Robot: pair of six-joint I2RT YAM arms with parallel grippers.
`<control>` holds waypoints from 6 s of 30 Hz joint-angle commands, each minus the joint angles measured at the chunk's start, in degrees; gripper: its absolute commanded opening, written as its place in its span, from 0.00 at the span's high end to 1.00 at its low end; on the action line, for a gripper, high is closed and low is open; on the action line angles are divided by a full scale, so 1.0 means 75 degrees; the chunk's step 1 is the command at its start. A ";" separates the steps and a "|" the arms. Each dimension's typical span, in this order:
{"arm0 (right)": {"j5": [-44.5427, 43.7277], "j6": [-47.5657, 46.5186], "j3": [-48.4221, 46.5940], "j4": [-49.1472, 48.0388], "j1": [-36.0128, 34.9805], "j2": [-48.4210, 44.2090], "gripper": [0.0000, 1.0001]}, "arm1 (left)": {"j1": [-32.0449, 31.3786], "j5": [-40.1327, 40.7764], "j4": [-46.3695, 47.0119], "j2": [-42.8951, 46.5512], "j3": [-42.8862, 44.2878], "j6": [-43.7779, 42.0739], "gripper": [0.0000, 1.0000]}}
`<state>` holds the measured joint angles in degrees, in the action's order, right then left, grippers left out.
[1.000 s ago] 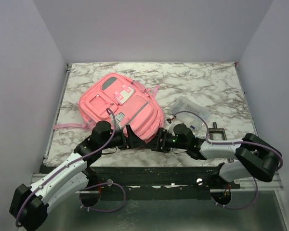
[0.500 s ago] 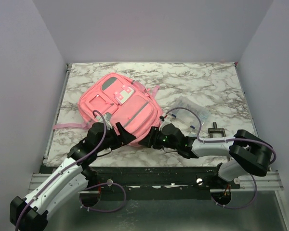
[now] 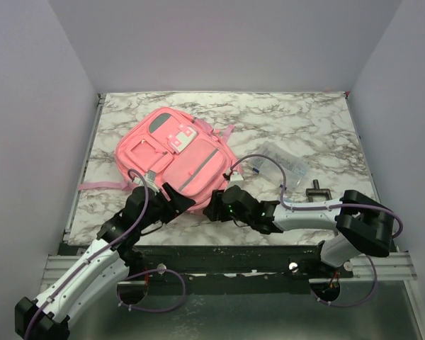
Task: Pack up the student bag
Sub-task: Zip the student bag at the center of the board.
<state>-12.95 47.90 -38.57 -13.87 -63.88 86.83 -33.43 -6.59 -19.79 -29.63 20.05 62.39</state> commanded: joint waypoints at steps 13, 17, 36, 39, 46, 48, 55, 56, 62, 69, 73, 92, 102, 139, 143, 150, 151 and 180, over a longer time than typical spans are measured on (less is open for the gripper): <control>-0.1460 -0.1129 -0.0239 0.0896 -0.0449 -0.0402 0.44 | 0.0057 -0.0105 -0.0037 -0.0264 -0.0040 0.0363 0.36; -0.1415 -0.1172 -0.0465 0.0877 -0.0448 -0.0121 0.45 | 0.0052 -0.0111 -0.0053 -0.0308 0.0010 0.0336 0.36; -0.3211 -0.1174 -0.0869 0.0015 -0.1116 0.0915 0.61 | 0.0051 0.0099 0.0860 -0.0993 -0.0591 0.1568 0.36; -0.3658 -0.1124 -0.0790 0.0106 -0.1116 0.0851 0.80 | 0.0051 0.0246 0.1223 -0.1357 -0.0637 0.1549 0.36; -0.2752 -0.1940 -0.0472 0.0389 -0.1118 0.0097 0.99 | 0.0543 0.0554 0.1628 -0.2716 -0.0084 0.0547 0.50; -0.2395 -0.2160 -0.0461 0.0788 -0.1120 -0.0090 0.99 | 0.0822 0.0669 0.1543 -0.3049 0.0127 0.0039 0.71; -0.0497 -0.2779 -0.0039 0.1642 -0.0814 -0.0829 0.99 | 0.2101 0.0583 0.1092 -0.2930 0.0184 -0.1230 0.98; -0.0214 -0.2803 0.0086 0.1618 -0.0629 -0.0928 0.99 | 0.2204 0.0622 0.0979 -0.2802 0.0191 -0.1413 1.00; 0.1669 -0.2482 0.0657 0.1138 0.0686 -0.1915 0.99 | 0.2512 0.0717 -0.0015 -0.1875 0.0364 -0.2223 1.00; 0.0257 -0.3373 -0.0187 0.2022 0.1034 -0.1218 0.99 | 0.2592 0.0305 -0.0594 -0.1000 0.0274 -0.2530 1.00; -0.0945 -0.4316 -0.0212 0.2362 0.1029 -0.1198 0.99 | 0.2645 0.1545 -0.1538 -0.0538 0.0718 -0.2387 1.00; 0.3581 -0.4215 0.0573 -0.0878 0.1048 -0.1530 0.99 | 0.2598 -0.1513 0.0333 0.0830 0.0932 -0.2791 0.12; 0.3766 -0.3408 0.0255 -0.0129 0.1589 -0.1699 0.99 | -0.1637 0.2524 -0.0356 -0.0866 0.1642 -0.4980 0.21; 0.1212 -0.5467 -0.0896 0.2863 0.2699 -0.1720 0.99 | -0.3418 0.5142 -0.2548 -0.2354 0.3078 -0.4662 1.00; 0.1002 -0.5503 -0.1346 0.3161 0.2859 -0.1452 0.99 | -0.3418 0.5843 -0.3503 -0.2140 0.3586 -0.4547 1.00; 0.1132 -0.5657 -0.2031 0.3020 0.3217 -0.0736 0.99 | -0.3416 0.7039 -0.4251 -0.1310 0.3915 -0.4702 1.00; 0.1203 -0.5664 -0.2074 0.2895 0.3307 -0.0595 0.99 | -0.3418 0.7162 -0.4292 -0.1153 0.3944 -0.4768 1.00; 0.1676 -0.3844 -0.3011 0.3747 0.3874 -0.0130 0.41 | -0.3397 0.2138 -0.0049 -0.2686 0.2120 -0.4591 1.00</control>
<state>-0.62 14.87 -61.43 12.64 -35.03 90.13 -59.31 15.90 -28.53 -47.20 35.11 28.40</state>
